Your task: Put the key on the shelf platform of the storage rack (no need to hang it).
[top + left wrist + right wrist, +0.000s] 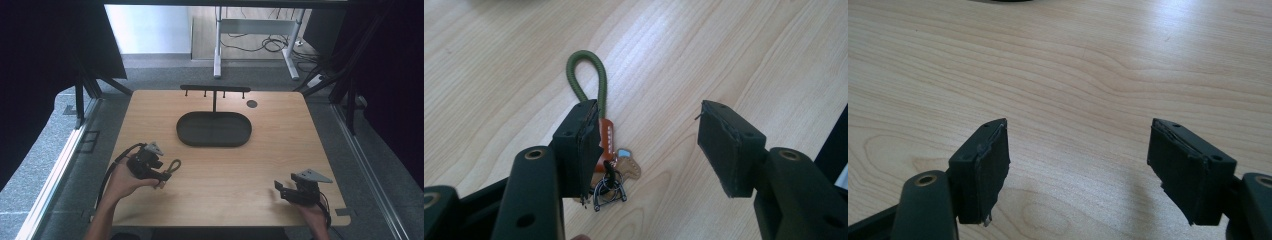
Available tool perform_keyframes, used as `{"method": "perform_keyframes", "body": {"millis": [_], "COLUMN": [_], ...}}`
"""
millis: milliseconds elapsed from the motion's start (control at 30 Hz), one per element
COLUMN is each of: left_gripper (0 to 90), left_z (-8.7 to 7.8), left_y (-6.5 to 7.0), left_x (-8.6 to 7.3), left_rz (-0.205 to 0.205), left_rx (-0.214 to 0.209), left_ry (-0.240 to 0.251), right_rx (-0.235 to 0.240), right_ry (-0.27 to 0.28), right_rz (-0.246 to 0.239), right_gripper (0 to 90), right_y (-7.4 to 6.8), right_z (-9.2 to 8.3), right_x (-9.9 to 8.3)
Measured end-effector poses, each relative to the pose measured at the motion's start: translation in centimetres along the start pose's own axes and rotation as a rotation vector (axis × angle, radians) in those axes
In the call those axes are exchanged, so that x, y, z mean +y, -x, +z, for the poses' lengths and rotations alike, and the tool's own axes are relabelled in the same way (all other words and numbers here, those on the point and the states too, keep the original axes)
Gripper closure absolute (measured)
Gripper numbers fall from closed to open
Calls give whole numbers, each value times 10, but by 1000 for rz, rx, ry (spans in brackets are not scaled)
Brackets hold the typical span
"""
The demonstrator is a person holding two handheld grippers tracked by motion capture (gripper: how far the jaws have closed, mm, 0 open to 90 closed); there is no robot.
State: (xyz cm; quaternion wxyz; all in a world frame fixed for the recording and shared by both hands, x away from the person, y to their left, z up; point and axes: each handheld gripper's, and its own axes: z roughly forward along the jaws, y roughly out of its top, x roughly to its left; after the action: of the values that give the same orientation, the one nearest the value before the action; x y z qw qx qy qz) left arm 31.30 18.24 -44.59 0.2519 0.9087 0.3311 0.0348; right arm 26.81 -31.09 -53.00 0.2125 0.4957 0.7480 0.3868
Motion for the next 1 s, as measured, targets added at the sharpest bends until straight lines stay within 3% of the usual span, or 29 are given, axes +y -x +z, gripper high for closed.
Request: {"method": "perform_keyframes", "body": {"millis": [433,1000], "left_gripper": [429,522], "left_z": [21,42], "left_y": [1,-8], "left_x": [8,-2], "left_rz": [11,-2], "left_rx": [0,38], "left_ry": [-92,-179], "right_rx": [-3,-3], "right_ry": [-9,-21], "right_rz": [-12,-27], "right_gripper": [254,254], "right_y": [-2,-5], "right_z": [1,4], "right_x": [-1,-2]}}
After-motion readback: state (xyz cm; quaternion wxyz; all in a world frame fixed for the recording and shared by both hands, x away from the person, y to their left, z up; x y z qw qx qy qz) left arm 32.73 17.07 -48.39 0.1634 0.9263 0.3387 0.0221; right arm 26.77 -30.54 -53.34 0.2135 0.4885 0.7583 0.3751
